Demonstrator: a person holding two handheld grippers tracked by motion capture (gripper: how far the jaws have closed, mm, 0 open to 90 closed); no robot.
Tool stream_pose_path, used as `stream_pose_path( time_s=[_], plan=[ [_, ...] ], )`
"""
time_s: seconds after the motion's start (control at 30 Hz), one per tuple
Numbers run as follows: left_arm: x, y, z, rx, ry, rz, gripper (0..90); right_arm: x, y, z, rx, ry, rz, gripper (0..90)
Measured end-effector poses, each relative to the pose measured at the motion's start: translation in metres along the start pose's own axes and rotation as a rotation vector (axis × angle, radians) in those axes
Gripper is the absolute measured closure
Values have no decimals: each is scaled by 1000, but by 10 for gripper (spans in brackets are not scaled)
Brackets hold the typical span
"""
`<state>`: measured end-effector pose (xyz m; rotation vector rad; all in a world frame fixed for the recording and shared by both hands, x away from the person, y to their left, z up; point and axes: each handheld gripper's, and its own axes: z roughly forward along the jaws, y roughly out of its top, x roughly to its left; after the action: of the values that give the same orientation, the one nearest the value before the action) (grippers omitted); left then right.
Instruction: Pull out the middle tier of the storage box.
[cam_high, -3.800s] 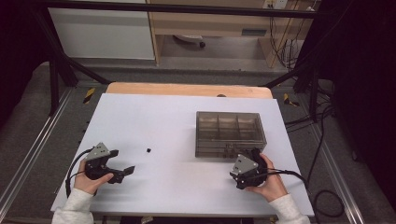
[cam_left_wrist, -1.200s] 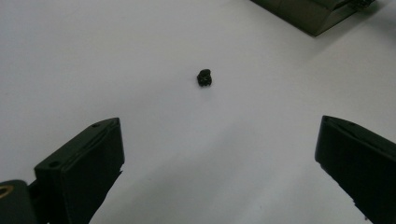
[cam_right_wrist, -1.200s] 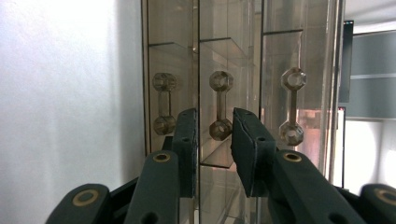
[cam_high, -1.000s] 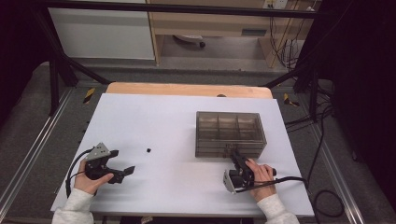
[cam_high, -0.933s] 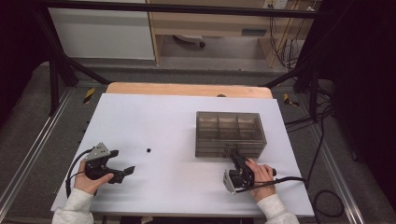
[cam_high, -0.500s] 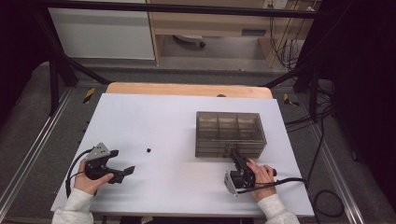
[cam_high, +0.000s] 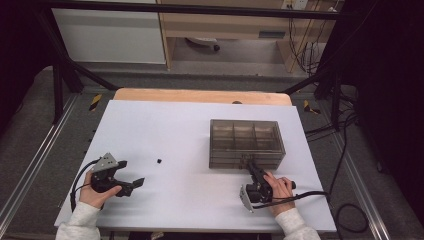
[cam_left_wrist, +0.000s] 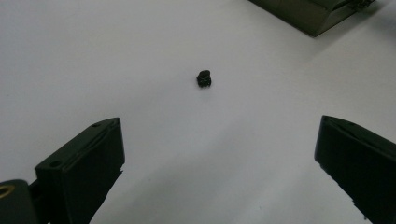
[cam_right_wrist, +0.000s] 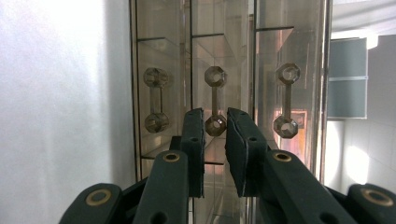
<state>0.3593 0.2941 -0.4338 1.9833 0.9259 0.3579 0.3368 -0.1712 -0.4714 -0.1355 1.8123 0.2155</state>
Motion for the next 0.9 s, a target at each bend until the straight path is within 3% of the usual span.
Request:
stream_pose_path(
  time_s=[0.13, 0.5, 0.9],
  plan=[
    [0, 0, 0, 0, -1, 2, 9, 2, 0, 0, -2, -22, -19, 784],
    [0, 0, 0, 0, -1, 1, 10, 4, -1, 0, -13, -39, -15, 800],
    [0, 0, 0, 0, 0, 2, 10, 3, 0, 0, -4, -28, -23, 803]
  ],
)
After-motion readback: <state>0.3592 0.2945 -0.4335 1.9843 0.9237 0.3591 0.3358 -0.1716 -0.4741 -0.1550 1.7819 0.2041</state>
